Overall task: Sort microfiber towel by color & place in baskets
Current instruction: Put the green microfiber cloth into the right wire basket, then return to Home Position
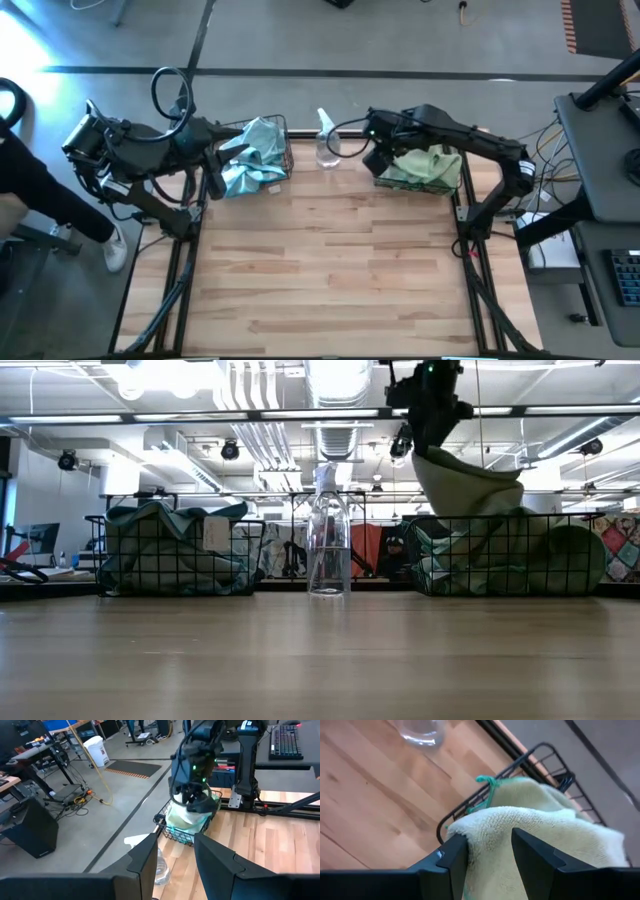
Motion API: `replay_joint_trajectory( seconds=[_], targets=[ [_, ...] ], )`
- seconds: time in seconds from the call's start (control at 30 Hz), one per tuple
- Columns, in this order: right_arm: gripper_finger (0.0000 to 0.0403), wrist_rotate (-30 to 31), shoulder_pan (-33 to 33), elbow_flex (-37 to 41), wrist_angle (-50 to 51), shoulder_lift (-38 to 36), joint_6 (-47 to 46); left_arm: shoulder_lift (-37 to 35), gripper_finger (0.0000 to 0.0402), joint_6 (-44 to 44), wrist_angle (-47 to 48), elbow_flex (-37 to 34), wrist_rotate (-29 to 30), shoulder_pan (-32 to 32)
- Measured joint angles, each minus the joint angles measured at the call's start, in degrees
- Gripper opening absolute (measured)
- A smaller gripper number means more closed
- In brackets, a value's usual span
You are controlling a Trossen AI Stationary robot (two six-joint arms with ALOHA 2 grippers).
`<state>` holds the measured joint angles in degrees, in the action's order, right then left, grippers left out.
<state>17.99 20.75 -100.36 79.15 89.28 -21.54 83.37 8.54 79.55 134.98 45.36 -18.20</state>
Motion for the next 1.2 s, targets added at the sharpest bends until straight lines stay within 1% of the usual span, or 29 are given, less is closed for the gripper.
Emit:
replay_joint_trajectory(
  seconds=[0.07, 0.17, 0.23, 0.37, 0.53, 0.77, 0.87, 0.97, 1.1, 1.17, 1.2],
  targets=[
    [0.0146, 0.36, 0.02, -1.22, 0.59, -0.09, 2.27, 0.0, 0.0114, 0.0, 0.09, 0.0, 0.0, 0.0],
    [0.0146, 5.37, 0.6, -2.41, 3.18, -0.03, 5.22, 0.0, 0.0114, 0.0, 0.17, 0.0, 0.02, 0.0],
    [0.0146, 7.08, 1.39, -2.98, 5.15, 0.04, 5.72, 0.0, 0.0114, -0.03, 0.26, 0.0, 0.02, 0.0],
    [0.0146, 7.11, 2.27, -4.11, 7.04, 0.04, 5.67, 0.0, 0.0114, -0.03, 0.74, 0.0, 0.02, 0.0],
    [0.0146, 7.09, 2.1, -7.83, 5.4, 0.08, 5.55, 0.0, 0.0114, -0.03, 1.2, 0.0, 0.06, 0.0],
    [0.0146, 7.07, 0.12, -17.91, -1.09, 0.11, 5.51, -0.35, 0.0114, -2.52, -0.59, 0.0, 0.08, -0.36],
    [0.0146, 7.07, -1.05, -22.58, -1.79, 0.11, 5.51, -1.37, 0.0114, -2.64, -0.61, -0.02, -0.06, -0.7],
    [0.0146, 7.05, -2.44, -26.59, -1.74, 0.11, 5.51, -2.97, 0.0114, -2.35, -0.53, 0.0, -1.81, -1.44],
    [0.0146, 6.96, -4.22, -31.12, -1.48, 0.11, 4.73, -5.41, 0.0114, 1.09, 0.58, 0.0, -2.98, -2.26],
    [0.0146, 6.57, -5.16, -32.89, -1.44, 0.05, 1.74, -6.44, 0.0114, 4.4, 2.69, 0.0, -3.01, -2.45],
    [0.0146, 5.35, -5.6, -33.6, -1.33, -0.01, -0.7, -6.9, 0.0114, 6.21, 4.23, 0.0, -3.02, -2.51]
  ],
)
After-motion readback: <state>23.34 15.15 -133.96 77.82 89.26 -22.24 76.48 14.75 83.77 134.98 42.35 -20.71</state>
